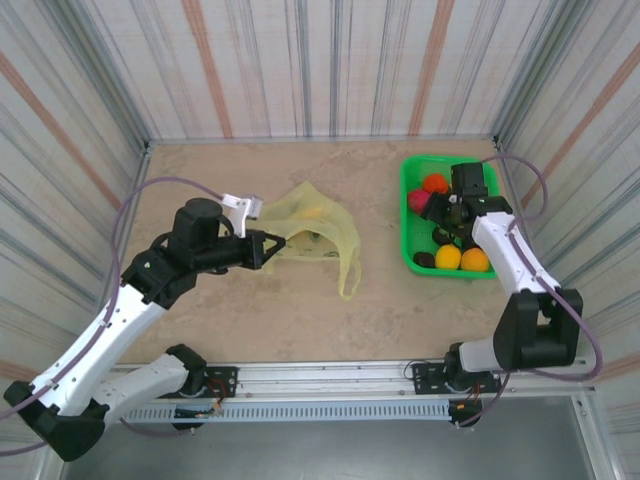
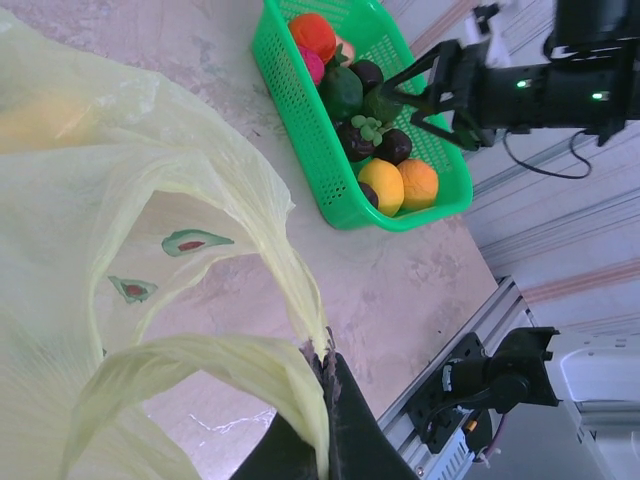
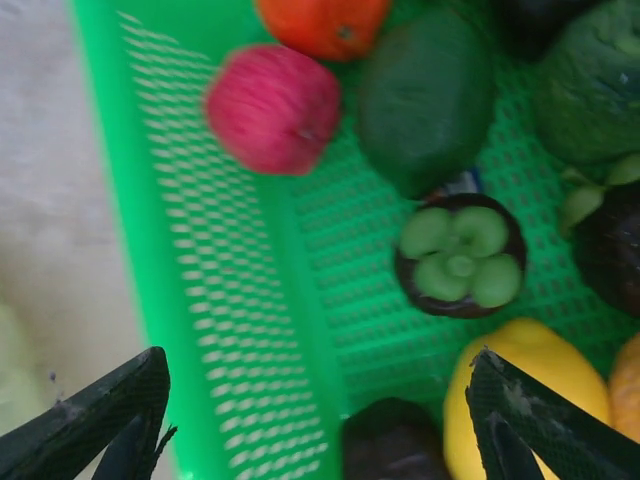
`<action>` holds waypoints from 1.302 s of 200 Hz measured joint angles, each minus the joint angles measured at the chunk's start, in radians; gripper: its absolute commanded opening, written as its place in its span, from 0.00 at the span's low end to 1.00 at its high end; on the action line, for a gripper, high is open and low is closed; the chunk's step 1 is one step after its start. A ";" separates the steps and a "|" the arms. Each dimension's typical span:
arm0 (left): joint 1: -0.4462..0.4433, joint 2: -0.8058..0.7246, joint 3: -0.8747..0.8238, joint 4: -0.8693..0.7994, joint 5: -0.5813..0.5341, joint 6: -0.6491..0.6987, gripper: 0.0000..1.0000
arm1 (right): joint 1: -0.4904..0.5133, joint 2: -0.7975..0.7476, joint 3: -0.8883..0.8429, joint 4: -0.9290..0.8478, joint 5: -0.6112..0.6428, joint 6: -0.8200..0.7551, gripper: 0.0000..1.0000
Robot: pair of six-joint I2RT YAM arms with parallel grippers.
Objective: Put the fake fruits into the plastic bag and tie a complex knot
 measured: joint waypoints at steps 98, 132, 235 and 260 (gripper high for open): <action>0.000 0.015 0.016 0.000 0.019 0.020 0.00 | -0.047 0.340 0.126 -0.046 0.123 -0.163 0.76; 0.000 0.016 0.016 0.000 0.030 0.020 0.00 | -0.074 0.415 0.165 -0.037 0.089 -0.197 0.68; 0.000 0.016 0.016 0.000 0.026 0.020 0.00 | -0.056 0.191 0.156 -0.024 0.031 -0.197 0.52; 0.000 0.016 0.016 0.000 0.017 0.021 0.00 | -0.014 0.068 0.150 -0.012 -0.009 -0.177 0.52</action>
